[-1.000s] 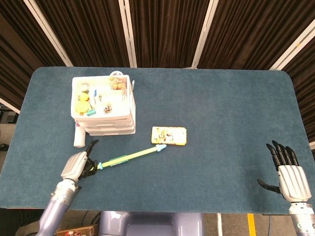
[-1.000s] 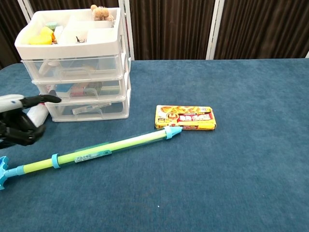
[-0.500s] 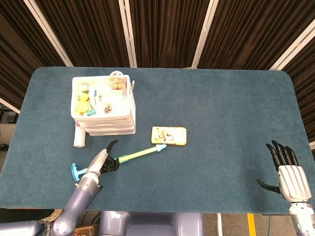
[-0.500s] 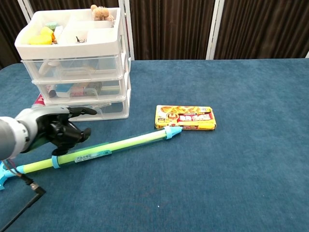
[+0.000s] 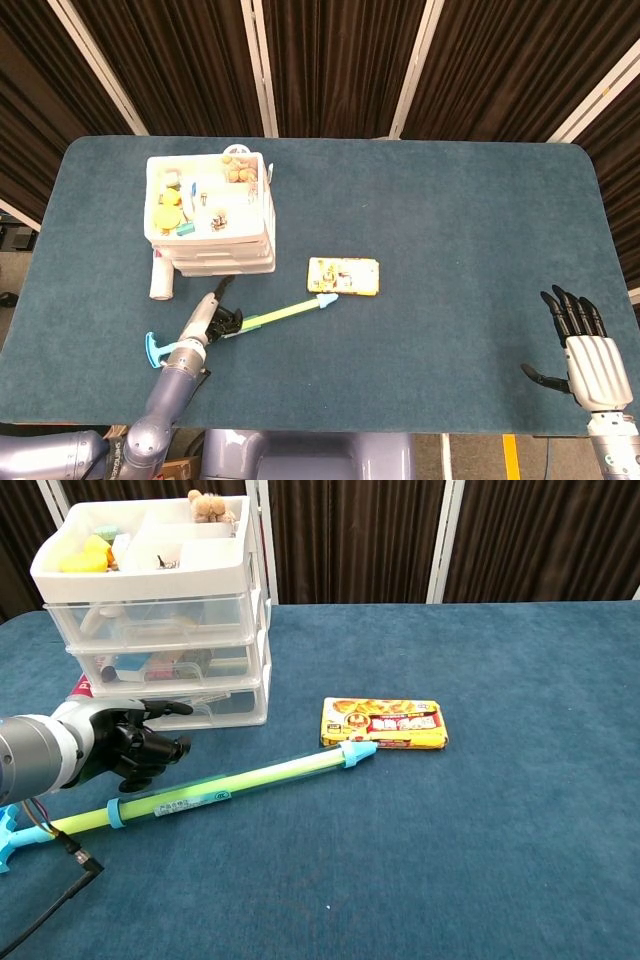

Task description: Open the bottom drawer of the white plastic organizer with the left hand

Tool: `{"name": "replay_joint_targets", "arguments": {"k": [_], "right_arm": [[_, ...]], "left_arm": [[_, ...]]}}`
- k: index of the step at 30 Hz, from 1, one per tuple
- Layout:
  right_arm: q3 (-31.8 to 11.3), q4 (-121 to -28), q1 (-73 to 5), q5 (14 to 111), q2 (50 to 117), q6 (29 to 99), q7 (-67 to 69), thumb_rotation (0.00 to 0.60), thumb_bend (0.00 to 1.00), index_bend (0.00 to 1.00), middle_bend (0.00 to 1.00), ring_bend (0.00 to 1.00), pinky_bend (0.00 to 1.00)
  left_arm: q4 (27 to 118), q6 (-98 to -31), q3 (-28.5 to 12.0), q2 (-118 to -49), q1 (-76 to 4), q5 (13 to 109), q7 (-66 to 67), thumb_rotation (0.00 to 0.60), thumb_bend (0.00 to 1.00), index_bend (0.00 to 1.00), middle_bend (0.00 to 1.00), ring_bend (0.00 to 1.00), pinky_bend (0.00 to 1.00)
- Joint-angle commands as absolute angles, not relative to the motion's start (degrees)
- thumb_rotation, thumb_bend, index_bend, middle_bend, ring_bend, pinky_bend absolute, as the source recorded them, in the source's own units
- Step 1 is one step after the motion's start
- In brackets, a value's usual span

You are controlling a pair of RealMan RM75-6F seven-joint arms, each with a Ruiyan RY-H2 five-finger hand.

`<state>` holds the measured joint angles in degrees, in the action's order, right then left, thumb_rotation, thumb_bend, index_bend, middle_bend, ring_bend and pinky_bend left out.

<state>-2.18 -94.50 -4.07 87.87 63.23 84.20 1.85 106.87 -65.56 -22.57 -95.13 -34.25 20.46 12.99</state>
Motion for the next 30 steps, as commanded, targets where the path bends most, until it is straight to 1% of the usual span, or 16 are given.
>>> {"name": "replay_joint_targets", "arguments": {"k": [1, 20, 26, 30], "right_arm": [[-2.2, -94.5, -4.1, 87.8, 63.2, 84.1, 1.9, 0.6, 0.09, 0.0, 0.0, 0.0, 0.0], [-2.3, -94.5, -4.4, 87.6, 63.2, 83.7, 2.8, 0.6, 0.09, 0.0, 0.0, 0.0, 0.0], [-2.3, -94.6, -4.4, 87.8, 63.1, 83.8, 3.1, 0.6, 0.09, 0.0, 0.0, 0.0, 0.0], [-2.3, -94.6, -4.4, 87.8, 63.1, 83.9, 3.2, 0.6, 0.09, 0.0, 0.0, 0.0, 0.0]], "left_arm": [[105.9, -65.5, -22.9, -95.4, -34.5, 19.6, 12.6, 0.6, 0.63, 0.0, 0.98, 0.88, 0.87], [99.7, -62.0, -27.7, -96.9, -37.2, 11.3, 9.2, 0.6, 0.63, 0.0, 0.98, 0.88, 0.87], [98.1, -60.3, -28.7, -97.5, -38.1, 7.8, 8.4, 0.6, 0.63, 0.0, 0.98, 0.88, 0.87], [97.4, -59.9, -28.9, -98.0, -38.3, 7.6, 7.5, 0.6, 0.63, 0.0, 0.98, 0.88, 0.87]]}}
